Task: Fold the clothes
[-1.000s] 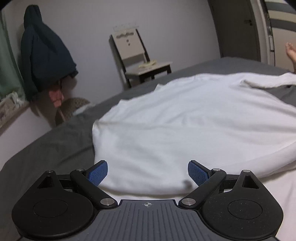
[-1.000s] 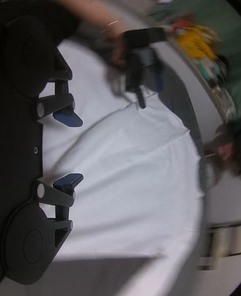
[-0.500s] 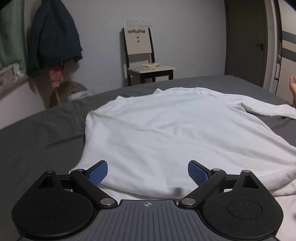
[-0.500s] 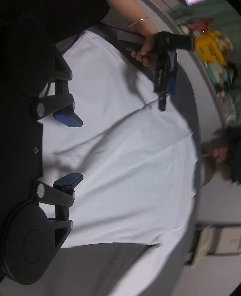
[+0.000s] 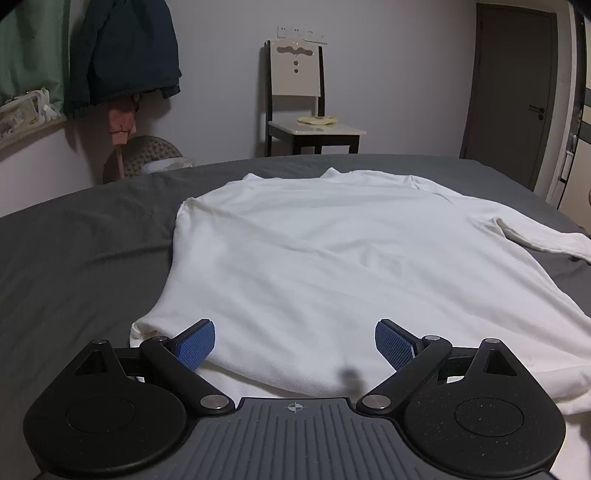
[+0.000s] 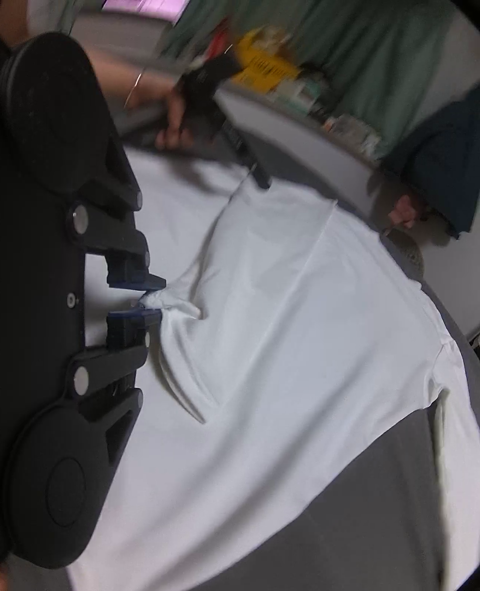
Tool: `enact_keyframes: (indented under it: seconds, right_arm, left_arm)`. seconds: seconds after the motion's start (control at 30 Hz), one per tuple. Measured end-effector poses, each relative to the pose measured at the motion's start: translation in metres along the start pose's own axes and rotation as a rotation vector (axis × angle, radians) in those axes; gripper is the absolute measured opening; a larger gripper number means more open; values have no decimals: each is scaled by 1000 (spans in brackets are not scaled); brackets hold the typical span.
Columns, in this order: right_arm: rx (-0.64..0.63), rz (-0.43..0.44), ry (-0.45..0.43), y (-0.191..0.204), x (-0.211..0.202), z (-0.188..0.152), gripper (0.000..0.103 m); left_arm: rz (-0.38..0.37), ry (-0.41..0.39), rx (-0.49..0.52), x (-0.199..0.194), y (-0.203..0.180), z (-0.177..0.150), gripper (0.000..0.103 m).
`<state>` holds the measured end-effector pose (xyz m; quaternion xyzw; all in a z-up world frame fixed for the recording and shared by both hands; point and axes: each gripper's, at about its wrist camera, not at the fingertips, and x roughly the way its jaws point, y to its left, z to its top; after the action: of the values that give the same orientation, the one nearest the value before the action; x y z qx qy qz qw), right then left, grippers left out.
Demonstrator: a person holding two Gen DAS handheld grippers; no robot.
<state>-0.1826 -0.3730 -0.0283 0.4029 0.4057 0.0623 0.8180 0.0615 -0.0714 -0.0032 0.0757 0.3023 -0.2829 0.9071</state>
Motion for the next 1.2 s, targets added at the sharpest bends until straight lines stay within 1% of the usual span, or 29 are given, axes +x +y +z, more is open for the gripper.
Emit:
enact_keyframes:
  seconds: [0.07,0.13,0.2,0.23,0.27,0.3,0.33,0.4,0.43,0.53,0.6,0.63,0.73,0.77,0.8,0.83,0.93,1.03,1.1,1.2]
  right_arm:
    - [56,89,6,-3,-12,1,11]
    - [124,128,45,-8,-16,3,11]
    - [147,109,109,-14,-9,3,12]
    - [158,99,141,-16,-6,2,16]
    - [160,59,178,-18,1,1,25]
    - [163,30,206,-19,5,-2,31]
    - [160,9,218,-19,8,-5,32]
    - [125,-4,201,-14,4,-6,32]
    - [113,-11,171,-11,-2,-5,32]
    - [113,-85,47,-8,-18,5,40]
    - [122,-151,1,-10,-20,12,40]
    - [123,-184,-6,-11,-18,14,40]
    - [111,-197,3,-9,-7,17,36]
    - [87,-203,11,-5,-3,17,24]
    - [64,-209,19,-2,1,17,17]
    - [41,-223,34,4,5,16,4]
    - [-11,-261,-16,12,-5,15,4]
    - [-73,-319,-82,17,-20,18,4]
    - [-92,-343,-81,13,-17,19,4]
    - [-81,-365,-39,5,-5,18,4]
  left_arm:
    - [0,-6,-4,0,0,1,94]
    - [-4,-5,-7,0,1,1,94]
    - [-6,3,3,1,0,0,94]
    - [-6,7,9,2,-1,0,94]
    - [-6,11,17,2,-2,0,94]
    - [-6,14,24,2,-3,0,94]
    - [-6,18,31,2,-4,-1,94]
    - [-16,19,40,1,-6,-1,94]
    - [-30,17,42,0,-7,-1,94]
    - [-67,-3,56,-2,-12,0,94]
    - [-83,-11,72,-2,-17,0,94]
    - [-84,-9,82,-1,-18,0,94]
    - [-76,3,104,1,-21,-2,94]
    - [-72,6,110,1,-21,-3,94]
    - [-67,9,116,1,-21,-4,94]
    - [-64,10,120,1,-21,-4,94]
    - [-83,2,114,-2,-20,-3,94]
    - [-155,24,158,-3,-30,-7,94]
    - [-202,39,187,-3,-37,-10,94]
    - [-274,61,231,-3,-47,-14,94]
